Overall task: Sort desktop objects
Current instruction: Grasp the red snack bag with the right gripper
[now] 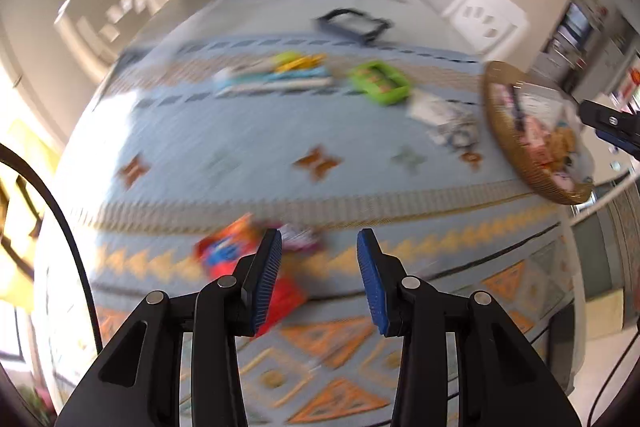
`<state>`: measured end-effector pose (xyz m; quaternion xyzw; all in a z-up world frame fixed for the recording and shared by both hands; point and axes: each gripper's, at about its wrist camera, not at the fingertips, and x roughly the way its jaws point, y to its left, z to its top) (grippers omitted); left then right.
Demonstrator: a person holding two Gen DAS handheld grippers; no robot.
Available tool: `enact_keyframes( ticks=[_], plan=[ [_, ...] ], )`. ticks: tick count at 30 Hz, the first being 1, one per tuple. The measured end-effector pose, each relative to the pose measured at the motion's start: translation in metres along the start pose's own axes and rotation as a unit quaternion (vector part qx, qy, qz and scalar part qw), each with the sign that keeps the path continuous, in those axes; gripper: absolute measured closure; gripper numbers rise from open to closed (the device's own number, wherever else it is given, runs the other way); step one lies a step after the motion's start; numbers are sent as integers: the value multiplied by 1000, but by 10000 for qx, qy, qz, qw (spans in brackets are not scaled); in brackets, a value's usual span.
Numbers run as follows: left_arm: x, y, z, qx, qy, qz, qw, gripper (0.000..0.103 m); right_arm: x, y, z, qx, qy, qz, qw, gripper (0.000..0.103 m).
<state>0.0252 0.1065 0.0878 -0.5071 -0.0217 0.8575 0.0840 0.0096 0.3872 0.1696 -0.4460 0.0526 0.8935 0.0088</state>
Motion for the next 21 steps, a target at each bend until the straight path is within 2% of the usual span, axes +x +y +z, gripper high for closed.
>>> enact_keyframes(
  ticks=[8, 15, 21],
  plan=[
    [0, 85, -32, -686, 299, 316, 9967, 66, 23, 91, -23, -495, 426, 504, 9966, 26],
    [-4, 127, -40, -776, 325, 331, 9959, 66, 56, 177, -56, -918, 1024, 980, 9856, 26],
    [-6, 159, -41, -824, 288, 262, 9958, 66, 84, 230, -87, -1131, 1475, 1186, 9754, 26]
  ],
)
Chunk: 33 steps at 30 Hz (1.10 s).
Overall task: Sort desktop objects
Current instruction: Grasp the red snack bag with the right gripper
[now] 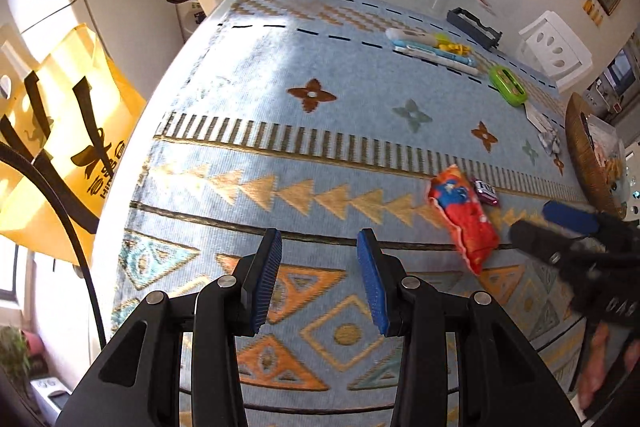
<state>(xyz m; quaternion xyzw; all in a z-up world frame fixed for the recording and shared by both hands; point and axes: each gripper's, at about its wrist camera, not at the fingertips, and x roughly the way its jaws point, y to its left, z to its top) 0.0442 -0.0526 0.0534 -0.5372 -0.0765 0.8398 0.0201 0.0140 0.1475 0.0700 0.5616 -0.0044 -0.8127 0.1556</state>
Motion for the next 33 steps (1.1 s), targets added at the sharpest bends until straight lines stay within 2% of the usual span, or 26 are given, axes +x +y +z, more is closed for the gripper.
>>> enact_keyframes(
  ticks=[5, 13, 15, 17, 21, 23, 25, 33],
  plan=[
    [0, 22, 3, -48, -13, -38, 10000, 66, 28, 27, -5, -291, 89, -254, 9992, 26],
    [-3, 37, 5, -10, -61, -55, 10000, 66, 55, 34, -1, -345, 207, -585, 9975, 26],
    [-3, 38, 4, 13, -48, -55, 10000, 66, 60, 38, -2, -493, 198, -732, 9959, 30],
    [-4, 38, 3, 23, -31, -84, 10000, 66, 63, 41, -5, -584, 234, -806, 9948, 39],
    [-5, 37, 2, 73, -27, -115, 9999, 66, 64, 44, -8, -601, 136, -830, 9946, 47],
    [-4, 35, 1, 85, -19, -143, 9999, 66, 63, 45, -9, -620, 114, -822, 9946, 57],
    [-4, 32, 0, 116, -9, -146, 9998, 66, 62, 45, -10, -637, 109, -823, 9945, 62],
    [-6, 23, -7, 247, 27, -137, 9996, 66, 57, 44, -15, -588, 48, -762, 9953, 66]
  ],
)
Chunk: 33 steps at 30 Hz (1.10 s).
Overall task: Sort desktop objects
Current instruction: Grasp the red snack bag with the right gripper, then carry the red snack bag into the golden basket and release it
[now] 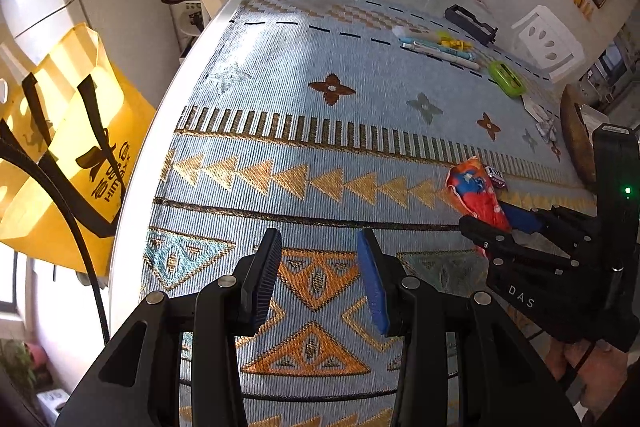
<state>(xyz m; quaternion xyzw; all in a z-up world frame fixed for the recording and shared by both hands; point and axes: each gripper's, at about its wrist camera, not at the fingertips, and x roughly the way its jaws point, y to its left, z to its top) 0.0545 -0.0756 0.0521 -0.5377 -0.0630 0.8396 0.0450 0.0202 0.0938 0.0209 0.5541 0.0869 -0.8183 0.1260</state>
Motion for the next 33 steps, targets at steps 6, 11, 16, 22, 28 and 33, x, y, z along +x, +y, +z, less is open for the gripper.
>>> enact_keyframes(
  ticks=[6, 11, 16, 22, 28, 33],
  plan=[
    [-1, -8, -2, 54, 4, -7, 10000, 66, -11, -7, -7, 176, -58, 98, 9998, 67],
    [-1, -22, -2, 137, 15, -53, 9999, 66, -27, -19, -13, 345, -205, 135, 9991, 68],
    [0, -41, -3, 259, 26, -105, 9996, 66, -46, -36, -16, 533, -376, 187, 9977, 68],
    [-1, -65, -2, 353, 9, -143, 9993, 66, -75, -58, -18, 714, -611, 219, 9953, 68],
    [-1, -94, 1, 383, 29, -241, 9990, 66, -101, -89, -21, 886, -828, 236, 9923, 68],
    [-1, -121, 8, 403, 9, -314, 9987, 66, -125, -123, -28, 1077, -997, 216, 9889, 68]
  ],
)
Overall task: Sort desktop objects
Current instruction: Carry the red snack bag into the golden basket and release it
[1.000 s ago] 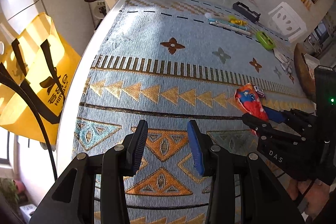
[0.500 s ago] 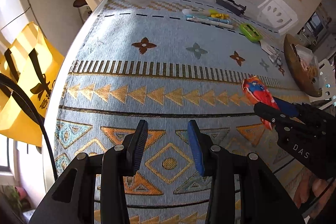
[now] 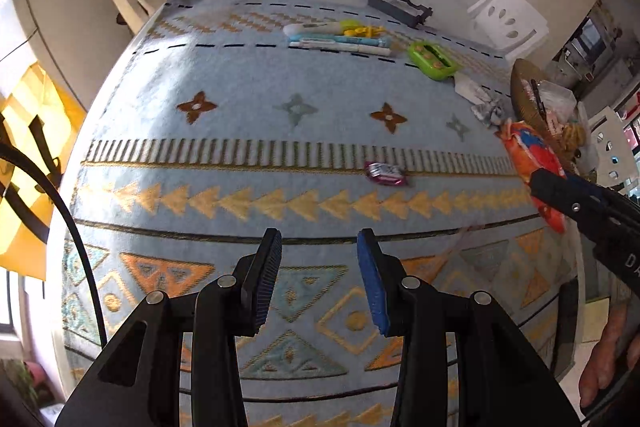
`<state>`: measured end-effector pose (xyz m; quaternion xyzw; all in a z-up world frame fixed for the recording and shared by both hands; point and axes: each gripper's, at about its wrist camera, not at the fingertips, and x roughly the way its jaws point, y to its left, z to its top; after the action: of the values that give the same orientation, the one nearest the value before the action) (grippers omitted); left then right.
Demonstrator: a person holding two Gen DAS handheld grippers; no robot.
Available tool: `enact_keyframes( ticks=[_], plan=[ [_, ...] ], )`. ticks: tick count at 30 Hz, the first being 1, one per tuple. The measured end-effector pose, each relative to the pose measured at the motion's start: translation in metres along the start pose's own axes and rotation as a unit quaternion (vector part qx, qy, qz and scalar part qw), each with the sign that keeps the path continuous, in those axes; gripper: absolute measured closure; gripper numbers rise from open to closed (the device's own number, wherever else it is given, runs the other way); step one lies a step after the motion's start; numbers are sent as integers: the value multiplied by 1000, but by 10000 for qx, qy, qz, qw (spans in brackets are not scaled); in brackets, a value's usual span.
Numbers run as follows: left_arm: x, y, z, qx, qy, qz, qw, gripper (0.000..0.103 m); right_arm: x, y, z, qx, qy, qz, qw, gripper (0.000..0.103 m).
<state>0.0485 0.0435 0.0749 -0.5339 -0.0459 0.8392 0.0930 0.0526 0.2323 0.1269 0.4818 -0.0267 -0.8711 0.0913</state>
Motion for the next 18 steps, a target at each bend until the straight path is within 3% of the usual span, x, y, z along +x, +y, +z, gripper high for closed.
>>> enact_keyframes(
  ticks=[11, 18],
  plan=[
    [9, -70, 25, 232, -51, -62, 9997, 66, -59, -110, 31, 433, -624, -497, 9959, 68],
    [19, -120, 39, 456, -55, -158, 9988, 66, -68, -186, 63, 660, -798, -1014, 9894, 68]
  ],
)
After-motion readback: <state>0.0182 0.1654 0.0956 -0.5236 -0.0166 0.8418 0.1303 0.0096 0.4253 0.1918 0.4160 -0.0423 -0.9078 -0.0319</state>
